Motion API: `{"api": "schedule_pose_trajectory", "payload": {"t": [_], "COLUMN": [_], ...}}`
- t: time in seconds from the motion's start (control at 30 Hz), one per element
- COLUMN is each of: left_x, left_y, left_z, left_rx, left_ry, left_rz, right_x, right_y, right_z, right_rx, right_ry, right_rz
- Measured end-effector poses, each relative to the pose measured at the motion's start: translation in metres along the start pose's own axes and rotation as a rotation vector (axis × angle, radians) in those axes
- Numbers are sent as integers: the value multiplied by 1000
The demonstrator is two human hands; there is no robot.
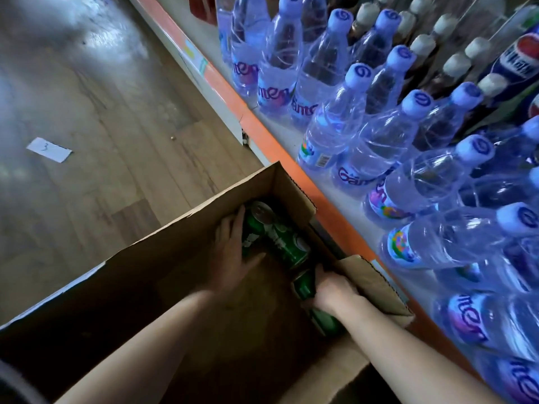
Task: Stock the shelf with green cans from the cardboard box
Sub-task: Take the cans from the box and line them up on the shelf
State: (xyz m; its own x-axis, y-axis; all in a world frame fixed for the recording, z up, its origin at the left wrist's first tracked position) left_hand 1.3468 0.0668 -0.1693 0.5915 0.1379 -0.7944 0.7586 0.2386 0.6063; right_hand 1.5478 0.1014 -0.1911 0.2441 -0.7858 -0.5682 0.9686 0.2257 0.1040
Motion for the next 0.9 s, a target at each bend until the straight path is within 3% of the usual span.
{"api": "schedule_pose_trajectory", "payload": {"t": [0.17, 0.37, 0.53, 0.9], "left_x": [4, 7, 15, 10], "left_y": [1, 6, 6, 3], "left_z": [-7, -22, -30, -27], "left_rx": [-40, -23, -37, -29], "left_ry": [58, 70, -2, -184], "left_rz": [90, 117, -25, 109], "right_x": [5, 5, 3, -11], "right_y": [2, 8, 7, 6], "right_z": [-5, -9, -11, 13], "right_rx": [-8, 8, -16, -65], "right_ry": [-65, -20, -3, 45], "right_rz": [-96, -181, -243, -247]}}
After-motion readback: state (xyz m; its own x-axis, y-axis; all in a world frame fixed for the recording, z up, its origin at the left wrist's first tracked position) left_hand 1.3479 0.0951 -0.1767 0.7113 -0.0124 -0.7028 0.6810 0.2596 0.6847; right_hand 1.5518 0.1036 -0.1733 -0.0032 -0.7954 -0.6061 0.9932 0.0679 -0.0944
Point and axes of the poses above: each hand's wrist, its own z-axis away from the middle knuckle, its own x-axis out of the palm, y = z × x, the point moved 6 cm from there along -z, towards the middle knuckle, and after that the axes turned 7 degrees about x, right-handed, at the moved point
